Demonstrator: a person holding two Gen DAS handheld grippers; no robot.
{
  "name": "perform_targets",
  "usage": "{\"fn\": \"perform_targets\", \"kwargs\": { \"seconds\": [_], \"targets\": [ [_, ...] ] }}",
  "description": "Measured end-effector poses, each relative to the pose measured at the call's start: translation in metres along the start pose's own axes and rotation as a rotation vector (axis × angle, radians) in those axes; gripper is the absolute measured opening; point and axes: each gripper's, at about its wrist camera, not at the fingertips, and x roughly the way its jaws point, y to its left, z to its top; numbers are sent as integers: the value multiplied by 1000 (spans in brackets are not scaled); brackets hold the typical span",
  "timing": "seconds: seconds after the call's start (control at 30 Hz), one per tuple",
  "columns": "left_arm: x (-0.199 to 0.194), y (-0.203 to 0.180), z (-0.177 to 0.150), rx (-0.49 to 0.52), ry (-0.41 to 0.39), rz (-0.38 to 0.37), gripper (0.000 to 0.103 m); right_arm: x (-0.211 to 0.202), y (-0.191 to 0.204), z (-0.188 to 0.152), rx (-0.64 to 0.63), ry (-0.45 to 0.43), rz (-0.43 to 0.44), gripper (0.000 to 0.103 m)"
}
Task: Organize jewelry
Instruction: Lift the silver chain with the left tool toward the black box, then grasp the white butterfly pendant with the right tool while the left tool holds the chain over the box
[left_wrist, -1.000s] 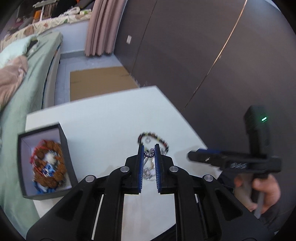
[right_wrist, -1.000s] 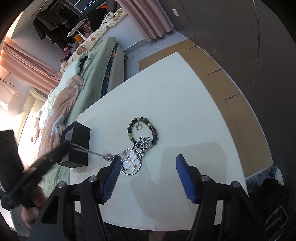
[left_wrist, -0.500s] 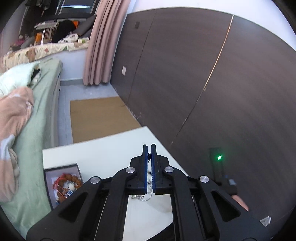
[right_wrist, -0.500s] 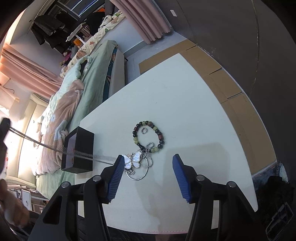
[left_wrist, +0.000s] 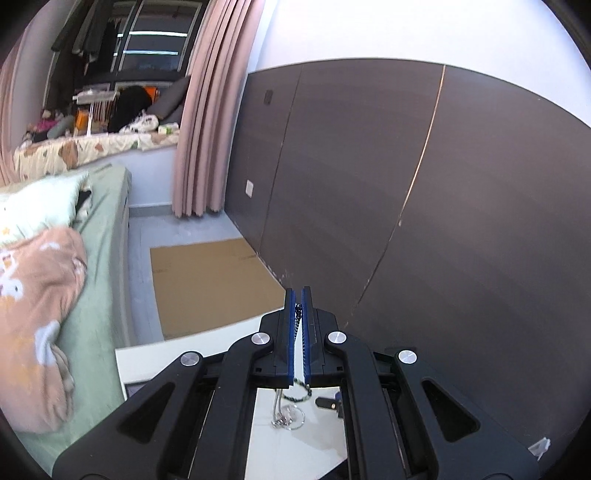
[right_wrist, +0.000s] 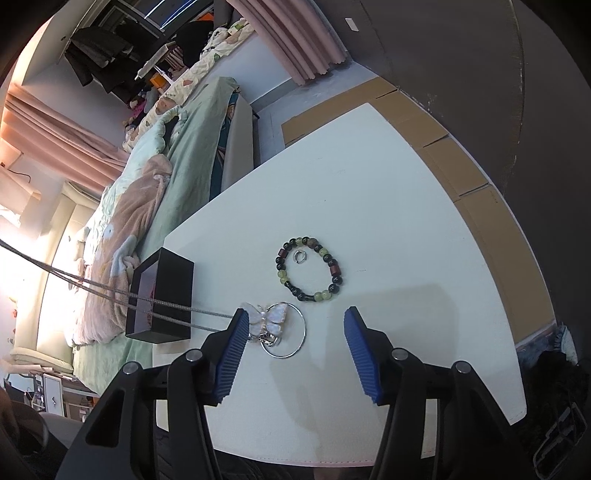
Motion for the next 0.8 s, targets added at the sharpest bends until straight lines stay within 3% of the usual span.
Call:
{"fn": "perform_targets", "kwargs": {
  "seconds": [0.57,0.8],
  "targets": [
    [-62,-3,43,51,-114,69,4,34,37,-8,-101,89,-46,42],
    [-80,6,56,68,-139,114,4,63,62,-16,-193,125,-192,43]
  ]
}}
